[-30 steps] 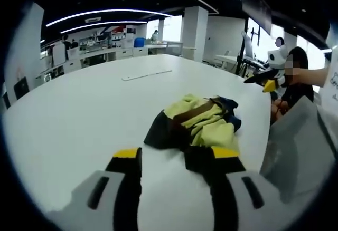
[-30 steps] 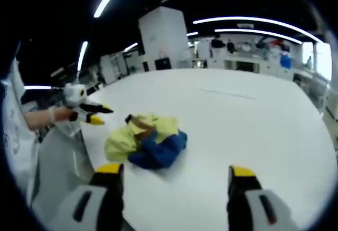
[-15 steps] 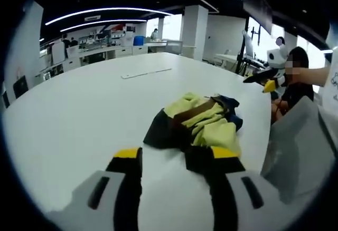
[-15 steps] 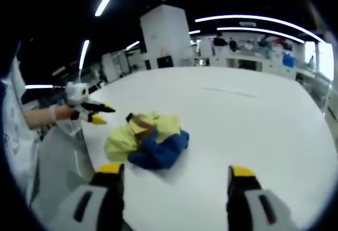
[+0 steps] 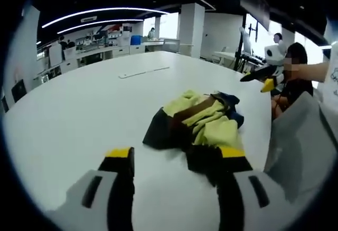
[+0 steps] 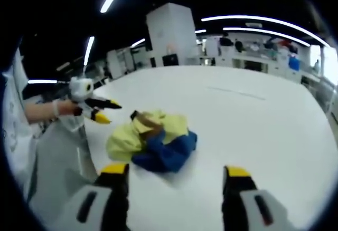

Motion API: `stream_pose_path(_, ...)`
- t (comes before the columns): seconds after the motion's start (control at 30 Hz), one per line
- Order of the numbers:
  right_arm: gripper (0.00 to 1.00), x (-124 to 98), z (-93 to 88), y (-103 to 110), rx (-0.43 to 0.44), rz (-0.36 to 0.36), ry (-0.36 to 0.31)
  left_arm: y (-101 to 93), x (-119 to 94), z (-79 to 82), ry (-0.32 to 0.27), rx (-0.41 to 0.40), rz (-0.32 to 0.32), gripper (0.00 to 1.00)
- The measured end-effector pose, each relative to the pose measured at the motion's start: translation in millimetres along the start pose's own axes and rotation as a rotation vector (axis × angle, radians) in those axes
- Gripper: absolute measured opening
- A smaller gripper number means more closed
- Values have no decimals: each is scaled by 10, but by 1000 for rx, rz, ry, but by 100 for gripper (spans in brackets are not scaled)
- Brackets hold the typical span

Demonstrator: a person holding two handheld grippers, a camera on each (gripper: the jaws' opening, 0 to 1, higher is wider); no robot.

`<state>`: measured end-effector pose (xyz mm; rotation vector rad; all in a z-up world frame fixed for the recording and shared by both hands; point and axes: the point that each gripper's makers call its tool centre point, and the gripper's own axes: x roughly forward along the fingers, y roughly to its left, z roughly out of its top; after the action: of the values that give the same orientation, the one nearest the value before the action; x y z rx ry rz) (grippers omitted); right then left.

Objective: Fold the garment on the visible template until the final outline fits inside the template.

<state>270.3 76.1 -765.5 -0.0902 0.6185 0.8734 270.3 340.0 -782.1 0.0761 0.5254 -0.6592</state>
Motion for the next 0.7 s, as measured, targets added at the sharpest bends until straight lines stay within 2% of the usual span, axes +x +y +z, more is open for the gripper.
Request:
stream_pose_path(0.1, 63, 63, 4, 12, -16, -2, -3, -55, 59, -11, 8, -9, 13, 48)
stream_pose_path(0.17, 57, 103, -3, 9, -24, -6, -2, -20, 101, -29, 12, -10, 19, 44)
stream_pose_path(0.27, 46, 189, -43, 25, -39, -7, 15, 25, 172, -44, 11, -33, 24, 38)
stream_pose_path(0.33, 37, 234, -87, 11, -83, -14, 43, 42, 217, -58, 13, -44, 26, 35)
stream_pose_path(0.5, 17, 384, -64, 58, -100, -10, 40, -7, 268, -53, 21, -56, 22, 31)
stream_pose_path(0.7, 9, 550, -43, 189, -175, 9, 67, -4, 324, -81, 29, -76, 22, 28)
